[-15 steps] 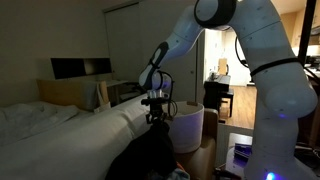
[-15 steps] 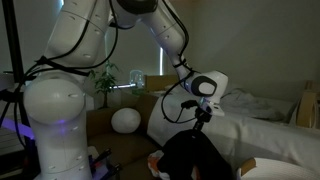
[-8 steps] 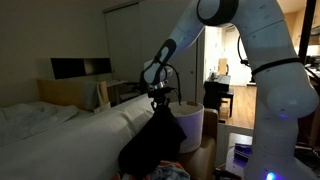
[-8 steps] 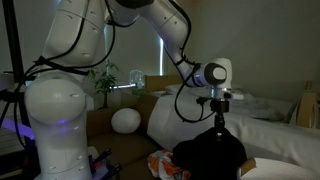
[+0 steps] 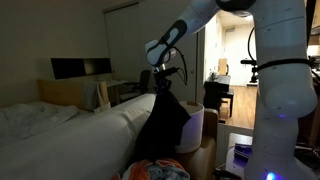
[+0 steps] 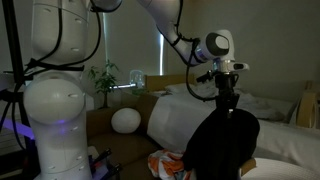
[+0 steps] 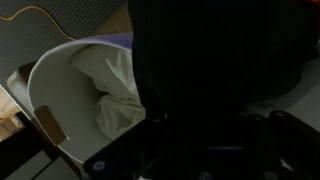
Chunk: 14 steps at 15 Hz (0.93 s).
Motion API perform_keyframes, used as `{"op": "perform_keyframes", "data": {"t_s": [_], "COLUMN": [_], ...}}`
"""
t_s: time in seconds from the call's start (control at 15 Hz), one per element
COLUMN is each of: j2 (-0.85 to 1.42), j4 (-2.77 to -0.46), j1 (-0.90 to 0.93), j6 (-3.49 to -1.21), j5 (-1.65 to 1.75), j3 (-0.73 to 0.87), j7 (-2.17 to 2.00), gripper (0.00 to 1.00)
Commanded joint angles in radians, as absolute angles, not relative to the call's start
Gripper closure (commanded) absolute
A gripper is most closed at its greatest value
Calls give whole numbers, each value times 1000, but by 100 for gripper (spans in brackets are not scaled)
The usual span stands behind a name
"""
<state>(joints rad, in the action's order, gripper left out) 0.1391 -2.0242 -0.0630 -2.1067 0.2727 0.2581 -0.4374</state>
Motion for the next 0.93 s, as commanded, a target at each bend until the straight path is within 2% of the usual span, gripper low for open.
{"op": "perform_keyframes", "data": {"t_s": [0.0,0.47,0.87], "j2": [32,27,103], "j4": [-1980,-1767,-1424], "j1": [-107,-150,-203], "j6": [-2008,-1904,-1782], "j5": [276,285,239], "j3": [233,233,254], "j7": [-248,-45,112], "gripper": [91,91,91]}}
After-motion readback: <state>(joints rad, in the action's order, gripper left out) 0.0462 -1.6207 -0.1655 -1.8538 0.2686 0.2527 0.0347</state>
